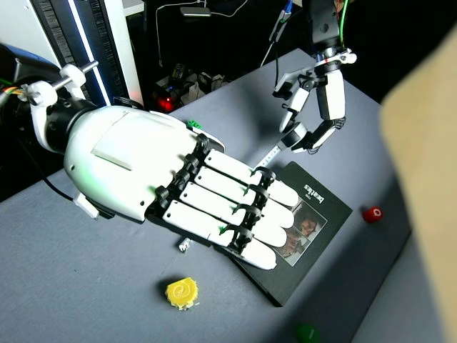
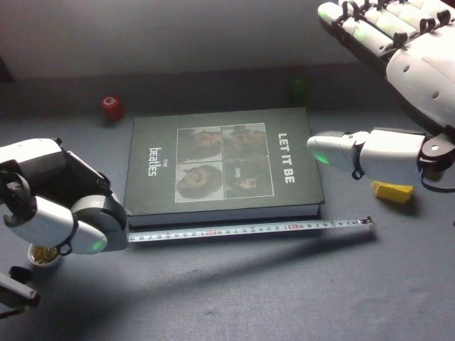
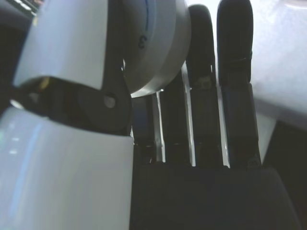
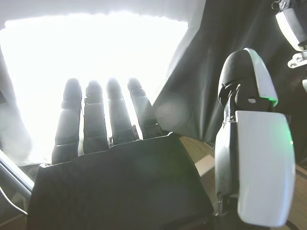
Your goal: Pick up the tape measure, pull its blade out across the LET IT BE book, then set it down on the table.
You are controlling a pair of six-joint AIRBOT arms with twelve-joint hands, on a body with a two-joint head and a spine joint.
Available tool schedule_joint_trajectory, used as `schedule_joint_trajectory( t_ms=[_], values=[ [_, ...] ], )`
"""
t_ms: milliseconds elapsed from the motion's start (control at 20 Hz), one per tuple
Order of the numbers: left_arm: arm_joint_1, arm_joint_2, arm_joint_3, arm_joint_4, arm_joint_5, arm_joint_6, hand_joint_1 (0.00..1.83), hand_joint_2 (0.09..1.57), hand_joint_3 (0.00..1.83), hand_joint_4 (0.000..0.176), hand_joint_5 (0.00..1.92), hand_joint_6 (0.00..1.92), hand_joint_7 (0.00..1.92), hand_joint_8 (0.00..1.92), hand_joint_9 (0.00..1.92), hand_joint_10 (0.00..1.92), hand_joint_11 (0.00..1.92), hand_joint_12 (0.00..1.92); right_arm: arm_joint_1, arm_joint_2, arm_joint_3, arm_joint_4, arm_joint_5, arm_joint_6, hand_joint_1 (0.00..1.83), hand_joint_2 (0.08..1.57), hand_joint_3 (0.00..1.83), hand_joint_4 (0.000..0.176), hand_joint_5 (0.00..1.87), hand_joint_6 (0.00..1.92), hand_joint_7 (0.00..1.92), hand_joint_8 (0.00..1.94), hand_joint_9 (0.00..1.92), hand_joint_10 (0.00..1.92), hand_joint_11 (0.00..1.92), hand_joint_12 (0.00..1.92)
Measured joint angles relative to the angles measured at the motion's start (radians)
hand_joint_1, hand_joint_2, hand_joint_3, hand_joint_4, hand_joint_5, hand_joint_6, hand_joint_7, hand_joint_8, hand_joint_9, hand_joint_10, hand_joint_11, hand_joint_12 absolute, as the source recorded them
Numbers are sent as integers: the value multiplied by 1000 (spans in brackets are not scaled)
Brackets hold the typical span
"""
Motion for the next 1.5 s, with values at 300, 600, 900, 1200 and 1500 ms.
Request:
schedule_joint_trajectory(
  t_ms=[300,600,900,1200,1500],
  values=[
    [1,-29,5,-63,-11,23,1386,1084,0,0,993,796,1071,849,954,1179,880,1044,0,0,0,0,0,0,245,1042,0,0,0,0,3,0,0,0,0,106],
    [12,-34,24,-60,-26,23,1376,1109,1,0,959,855,1023,914,877,1286,824,1112,0,0,0,-2,0,0,228,1061,7,0,0,0,4,0,0,0,0,114],
    [24,-42,28,-42,-29,23,970,1132,0,0,807,501,962,85,950,78,664,812,-8,0,-2,-10,0,-2,227,1062,7,0,0,0,0,0,0,0,0,116],
    [24,-42,38,-39,-35,23,606,1085,0,0,743,0,782,0,735,0,493,643,-18,0,-4,-9,2,-3,222,1070,9,0,0,0,0,0,0,0,0,111],
    [20,-42,41,-16,-30,22,440,1035,0,0,631,0,630,0,575,0,374,595,-18,0,-5,-10,2,-3,221,1071,8,0,0,0,0,0,0,0,0,108]
  ],
)
